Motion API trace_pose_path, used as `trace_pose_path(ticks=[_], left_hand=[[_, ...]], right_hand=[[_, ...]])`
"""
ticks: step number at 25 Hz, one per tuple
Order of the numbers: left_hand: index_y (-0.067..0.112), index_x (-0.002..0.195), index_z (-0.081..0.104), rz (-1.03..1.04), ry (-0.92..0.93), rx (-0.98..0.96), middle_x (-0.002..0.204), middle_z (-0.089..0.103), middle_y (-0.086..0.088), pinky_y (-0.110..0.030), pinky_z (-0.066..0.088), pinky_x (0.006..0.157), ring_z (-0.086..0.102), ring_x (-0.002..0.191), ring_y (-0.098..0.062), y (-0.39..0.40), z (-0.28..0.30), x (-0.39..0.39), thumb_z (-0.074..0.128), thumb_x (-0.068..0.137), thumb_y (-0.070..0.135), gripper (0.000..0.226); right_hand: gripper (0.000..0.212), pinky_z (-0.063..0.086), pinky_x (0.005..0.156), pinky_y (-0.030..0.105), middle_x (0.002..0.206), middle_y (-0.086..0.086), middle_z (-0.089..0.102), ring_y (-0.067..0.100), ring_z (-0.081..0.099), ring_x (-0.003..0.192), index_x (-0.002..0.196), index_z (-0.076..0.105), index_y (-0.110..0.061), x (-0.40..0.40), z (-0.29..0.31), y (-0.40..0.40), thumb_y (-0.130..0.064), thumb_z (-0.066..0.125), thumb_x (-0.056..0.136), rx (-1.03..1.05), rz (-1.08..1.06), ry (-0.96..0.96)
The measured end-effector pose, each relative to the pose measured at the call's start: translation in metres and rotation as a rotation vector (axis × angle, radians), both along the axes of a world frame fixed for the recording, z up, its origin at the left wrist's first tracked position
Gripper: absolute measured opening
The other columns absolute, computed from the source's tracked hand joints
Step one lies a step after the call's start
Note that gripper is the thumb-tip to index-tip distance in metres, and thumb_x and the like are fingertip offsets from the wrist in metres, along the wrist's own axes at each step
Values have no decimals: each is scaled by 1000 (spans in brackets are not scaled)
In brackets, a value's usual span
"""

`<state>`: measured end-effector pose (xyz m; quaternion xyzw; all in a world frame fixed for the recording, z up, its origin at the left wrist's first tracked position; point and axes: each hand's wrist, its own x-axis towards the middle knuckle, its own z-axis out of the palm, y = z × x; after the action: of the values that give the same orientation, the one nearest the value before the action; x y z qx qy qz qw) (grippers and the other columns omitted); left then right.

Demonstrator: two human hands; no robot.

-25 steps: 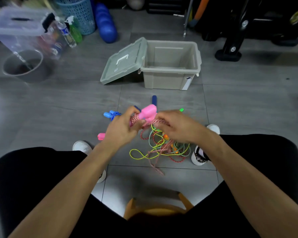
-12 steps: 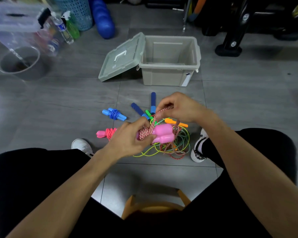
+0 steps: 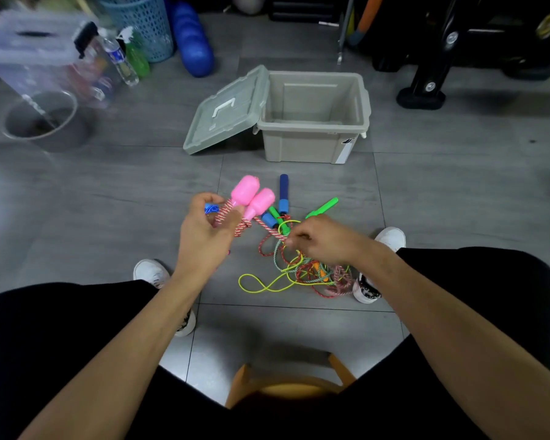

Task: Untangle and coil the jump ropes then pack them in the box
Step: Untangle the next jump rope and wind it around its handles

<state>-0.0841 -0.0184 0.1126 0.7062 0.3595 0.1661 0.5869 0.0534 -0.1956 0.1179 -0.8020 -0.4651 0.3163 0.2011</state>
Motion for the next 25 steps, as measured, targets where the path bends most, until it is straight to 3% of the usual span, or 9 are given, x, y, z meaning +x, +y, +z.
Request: trace_pose_path(ticks=[2,4,8,12,19,22,25], left_hand=[[44,98,48,-127,185,281,85,69,-1,-53,56,66,70,74,-35,0,-8,2,63,74,60,32],[38,105,49,-277,353,604,84,69,0,-44,54,71,67,81,-32,-7,-11,4,57,84,56,29],[30,113,48,-570,254,869,88,68,-7,-38,48,65,63,85,-36,-23,-10,2,42,86,53,35],[32,104,40,-732,73,853,80,67,-6,-40,51,61,64,75,-33,-25,-13,-1,35,85,56,31],[33,103,50,-709,-65,652,64,61,-4,-38,47,53,55,55,-23,-26,-10,-5,51,85,61,33],[33,107,58,-683,-65,544,70,64,2,-39,49,56,58,59,-19,-28,-9,-4,62,78,65,42],[27,104,70,-673,-76,333,81,70,3,-42,53,62,63,68,-12,-26,-4,-3,73,76,48,36]], right_hand=[[26,46,59,39,65,3,53,22,49,61,65,46,-22,-19,11,6,-27,46,91,5,147,-213],[20,46,60,40,70,1,53,25,51,67,71,42,-22,-24,25,7,-24,44,91,67,205,-267],[17,47,73,41,82,-1,58,19,53,79,88,59,-16,-1,41,7,-30,50,94,68,151,-234],[16,46,73,39,80,-4,55,15,51,78,84,57,-22,9,35,5,-34,53,93,55,104,-156],[24,39,65,31,80,1,64,13,52,72,90,66,-13,20,35,6,-35,57,92,118,89,-104],[27,40,66,31,79,5,66,17,55,72,89,69,-11,25,36,7,-37,61,89,105,77,-78],[29,41,59,29,76,9,66,18,54,65,83,71,-13,34,29,5,-42,69,81,99,-35,43]])
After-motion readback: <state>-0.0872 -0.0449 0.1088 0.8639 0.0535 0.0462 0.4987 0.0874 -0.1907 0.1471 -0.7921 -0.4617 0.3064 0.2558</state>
